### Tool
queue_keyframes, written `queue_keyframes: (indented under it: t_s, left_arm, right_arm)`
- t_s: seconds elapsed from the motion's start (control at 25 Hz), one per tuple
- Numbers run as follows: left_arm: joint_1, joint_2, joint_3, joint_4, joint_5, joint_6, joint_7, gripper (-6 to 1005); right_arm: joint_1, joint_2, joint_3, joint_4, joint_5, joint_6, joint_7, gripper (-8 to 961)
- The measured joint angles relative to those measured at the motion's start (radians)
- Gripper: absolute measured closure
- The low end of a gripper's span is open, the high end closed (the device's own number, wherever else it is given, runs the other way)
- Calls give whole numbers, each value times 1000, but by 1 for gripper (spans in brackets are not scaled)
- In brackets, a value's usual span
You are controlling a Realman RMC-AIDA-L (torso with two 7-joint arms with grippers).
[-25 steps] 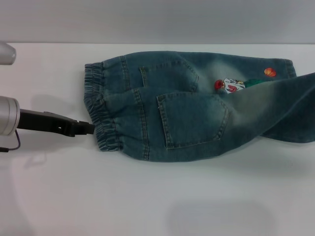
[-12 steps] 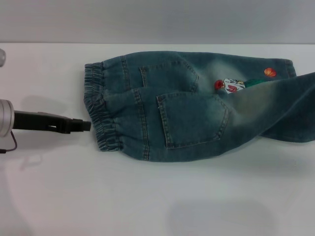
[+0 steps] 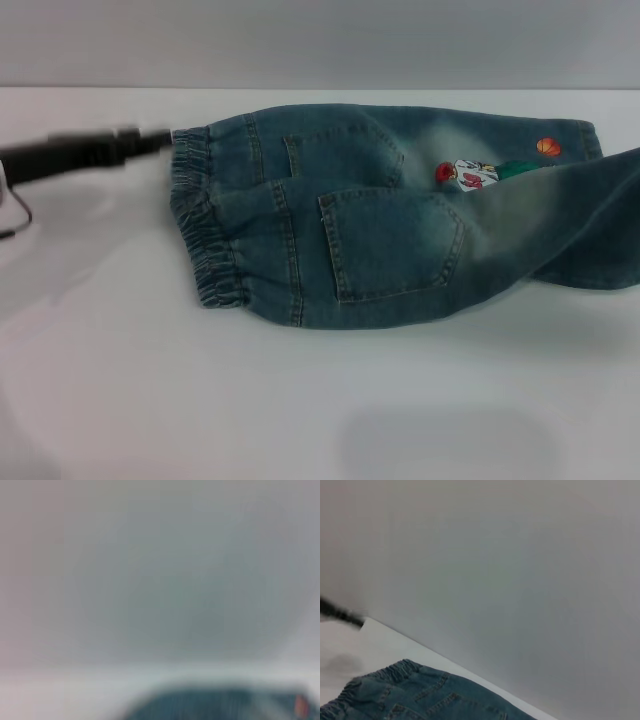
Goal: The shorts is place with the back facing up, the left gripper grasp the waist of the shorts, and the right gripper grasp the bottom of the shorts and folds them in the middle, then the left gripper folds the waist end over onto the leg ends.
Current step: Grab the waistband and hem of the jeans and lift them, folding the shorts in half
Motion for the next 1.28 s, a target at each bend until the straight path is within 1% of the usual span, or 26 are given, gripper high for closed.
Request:
queue_keyframes:
  t_s: [0.04,0.08,0.12,0.24,0.36,0.4,0.44,0.48,0.52,0.56,0.6,0.64,0.72,0.76,0.8,0.84,0.88,0.96,1.0,1.04,1.16,1.2,1.28]
  left_arm:
    - [14,0,-20,-56,-180,-16,148,565]
    - [14,0,-20,-56,-180,-16,148,516]
    - [19,2,-24,-108,-304,-29,248,467]
    - [17,2,-27,-166,-428,-40,369,333]
    - [7,3,-20,-198,-467,-40,418,224]
    - [0,12,-9,-202,-456,-36,403,188]
    - [-1,15,-4,-201,-450,-34,395,152]
    - [-3,23,9,-199,-435,-29,373,152]
    - [-3,36,32,-195,-417,-24,341,152]
    - [-3,36,32,-195,-417,-24,341,152]
    - [-3,54,68,-191,-394,-20,297,153]
    - [-1,96,162,-183,-320,-17,171,153]
    - [-1,96,162,-183,-320,-17,171,153]
    - [1,108,189,-180,-283,-13,122,153]
    - [1,108,189,-180,-283,-13,122,153]
    - [4,114,205,-177,-251,-6,85,153]
    - [7,121,219,-173,-178,44,40,153]
    - [7,122,219,-169,-116,102,14,154]
    - [7,122,219,-169,-116,102,14,154]
    - [12,122,218,-157,-69,135,-19,154]
    - [22,121,220,-134,0,155,-70,154]
    - [22,121,220,-134,0,155,-70,154]
    - [29,117,216,-123,41,160,-102,155]
  right_arm:
    - [5,0,0,17,2,5,-10,954]
    - [5,0,0,17,2,5,-10,954]
    - [9,-2,0,28,2,12,-13,954]
    - [17,0,0,41,-2,31,-25,953]
    - [24,1,-1,56,-3,35,-36,953]
    - [27,0,-2,62,-3,35,-37,953]
    - [28,0,-2,65,-3,36,-38,953]
    - [30,-1,-2,67,-3,39,-39,954]
    - [30,-1,-1,67,-3,43,-40,954]
    - [31,-1,-2,68,-3,48,-41,954]
    - [31,-1,-1,68,-3,53,-42,954]
    - [32,0,-1,69,-3,60,-43,954]
    - [31,0,-1,71,-3,66,-43,954]
    - [31,0,-1,71,-3,66,-43,954]
    - [31,0,-1,73,-3,70,-43,954]
    - [31,0,-1,76,-3,74,-43,954]
    - [31,0,-1,78,-3,80,-43,954]
    - [30,0,0,85,-3,88,-43,953]
    - [31,-1,0,93,-3,92,-44,953]
    - [31,-1,0,93,-3,92,-44,953]
    - [34,-2,0,102,-1,98,-58,953]
    - [35,-1,0,105,-1,100,-63,953]
    - [40,-1,0,110,0,100,-67,953]
